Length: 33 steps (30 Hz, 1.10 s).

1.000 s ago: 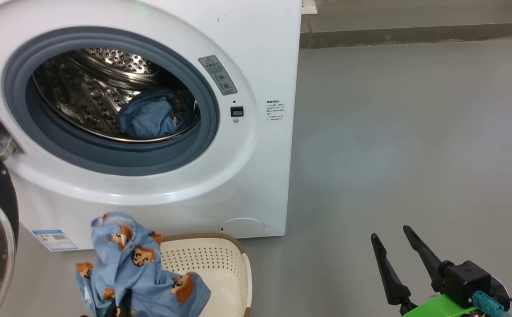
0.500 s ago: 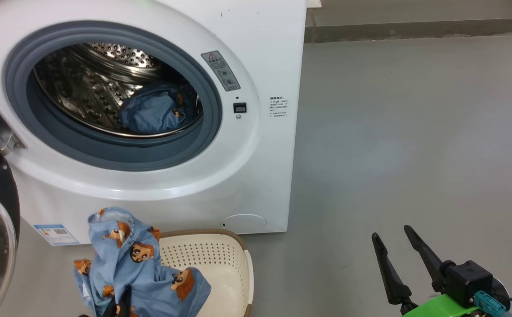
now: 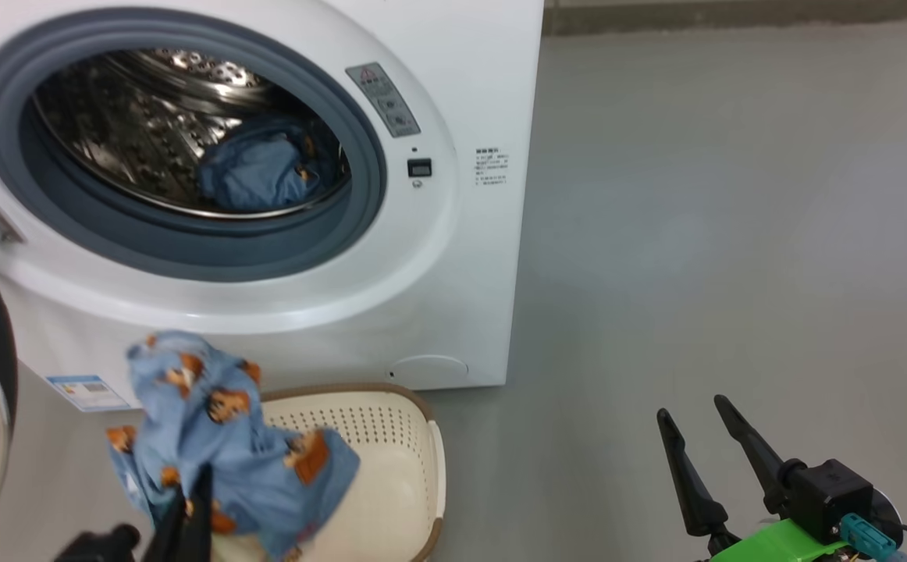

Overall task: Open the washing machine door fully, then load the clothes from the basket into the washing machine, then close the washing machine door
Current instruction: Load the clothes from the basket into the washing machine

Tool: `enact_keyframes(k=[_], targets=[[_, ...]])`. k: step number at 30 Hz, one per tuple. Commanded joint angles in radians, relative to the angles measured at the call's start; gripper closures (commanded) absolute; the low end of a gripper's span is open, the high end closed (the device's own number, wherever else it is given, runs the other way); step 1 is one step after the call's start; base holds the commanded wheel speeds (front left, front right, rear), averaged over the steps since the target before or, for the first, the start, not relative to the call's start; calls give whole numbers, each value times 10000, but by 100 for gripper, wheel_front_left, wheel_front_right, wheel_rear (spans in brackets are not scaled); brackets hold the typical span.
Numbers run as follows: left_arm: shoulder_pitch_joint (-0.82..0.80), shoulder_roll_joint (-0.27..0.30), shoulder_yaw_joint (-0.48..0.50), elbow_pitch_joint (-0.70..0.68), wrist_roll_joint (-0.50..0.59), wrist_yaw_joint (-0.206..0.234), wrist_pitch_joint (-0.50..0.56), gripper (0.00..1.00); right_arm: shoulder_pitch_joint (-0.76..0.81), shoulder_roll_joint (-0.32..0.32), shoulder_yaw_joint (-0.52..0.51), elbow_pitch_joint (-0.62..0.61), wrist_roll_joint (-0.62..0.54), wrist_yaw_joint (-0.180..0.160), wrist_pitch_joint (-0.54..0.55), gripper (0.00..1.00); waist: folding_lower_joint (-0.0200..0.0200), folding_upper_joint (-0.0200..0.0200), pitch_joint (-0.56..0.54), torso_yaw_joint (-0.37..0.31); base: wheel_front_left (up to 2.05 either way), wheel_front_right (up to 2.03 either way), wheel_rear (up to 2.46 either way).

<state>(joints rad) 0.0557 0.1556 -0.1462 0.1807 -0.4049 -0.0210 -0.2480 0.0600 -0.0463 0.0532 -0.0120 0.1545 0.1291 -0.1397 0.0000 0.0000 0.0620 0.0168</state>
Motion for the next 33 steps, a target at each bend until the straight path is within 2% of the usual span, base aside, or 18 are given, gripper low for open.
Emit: enact_keyframes(k=[1,12,20,33], targets=[[-531,98,415,-324,-68,17,-135,100,-424,-39,259,-308,-44,16,-74,0,0,0,296,-99,0,0,0],[-2719,551,1054,-171,-278,-4,-46,100,-823,-39,47,-584,-302,16,-58,0,0,0,2096,-529,0,0,0],[-5170,1337,1365,397,-321,-125,408,100,-1318,-39,155,-685,-328,16,-180,0,0,0,3447,-950,0,0,0],[-9008,2865,1606,2372,-241,-446,1071,100,-1900,-39,316,-291,53,16,-748,0,0,0,5235,-2097,0,0,0]])
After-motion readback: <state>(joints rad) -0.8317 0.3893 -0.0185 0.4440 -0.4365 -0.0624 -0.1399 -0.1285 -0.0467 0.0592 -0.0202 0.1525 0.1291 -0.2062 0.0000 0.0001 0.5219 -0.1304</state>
